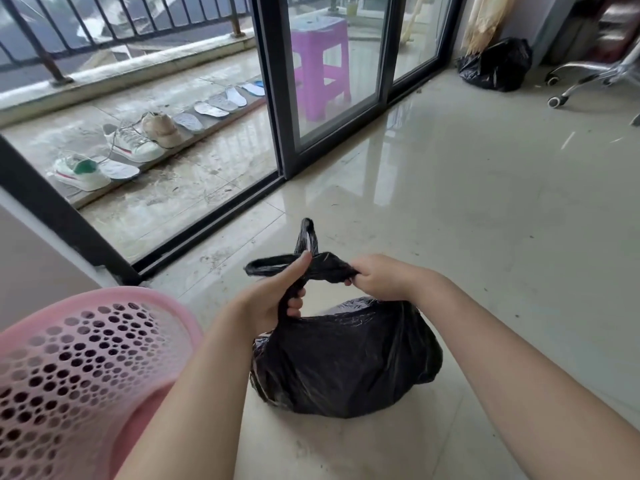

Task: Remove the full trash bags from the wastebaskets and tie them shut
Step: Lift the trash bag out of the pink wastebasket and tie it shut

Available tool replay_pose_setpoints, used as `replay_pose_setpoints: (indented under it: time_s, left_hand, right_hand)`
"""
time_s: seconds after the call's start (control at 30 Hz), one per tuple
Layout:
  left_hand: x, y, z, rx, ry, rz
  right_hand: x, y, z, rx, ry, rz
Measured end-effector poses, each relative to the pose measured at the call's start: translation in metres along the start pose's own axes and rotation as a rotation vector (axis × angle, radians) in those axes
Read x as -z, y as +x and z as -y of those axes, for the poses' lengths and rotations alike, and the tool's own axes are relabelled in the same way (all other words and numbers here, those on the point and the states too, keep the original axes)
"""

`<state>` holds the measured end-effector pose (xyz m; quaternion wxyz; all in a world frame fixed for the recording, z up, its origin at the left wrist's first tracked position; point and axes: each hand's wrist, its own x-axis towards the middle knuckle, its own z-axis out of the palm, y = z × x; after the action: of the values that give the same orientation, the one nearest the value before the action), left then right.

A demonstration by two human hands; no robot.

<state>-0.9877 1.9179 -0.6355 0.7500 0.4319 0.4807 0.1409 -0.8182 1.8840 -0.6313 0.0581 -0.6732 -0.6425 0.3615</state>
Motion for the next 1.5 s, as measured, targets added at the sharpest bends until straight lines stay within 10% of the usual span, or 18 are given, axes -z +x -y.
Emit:
replay_pose_setpoints:
  time_s: [0.23,0.43,0.93,1.13,1.5]
  left_hand:
    - [0.004,0.0,0.002,-0.086,-0.136,-0.02]
    - [0.008,-0.007,0.001,-0.128,-0.249,0.131]
    - [-0.013,-0.001,-0.017,-0.253,0.758,-0.382]
    - [-0.022,0.006,-0.009,-0.514,0.598,-0.67]
    - [-0.024,-0.001,-0.009,-0.474,-0.043,-0.243]
  right_hand:
    - [-0.007,0.002,0.016,0.043,-0.243,0.159]
    - [0.0,-0.004,0.008,-0.033,0.043,0.284]
    - [0.021,0.004,-0.013,-0.057,0.587,0.069]
    - [0.02,0.0,-0.008,0.024,0.712,0.111]
    - [0.016,0.007,-0.019,-0.049,0.613,-0.279]
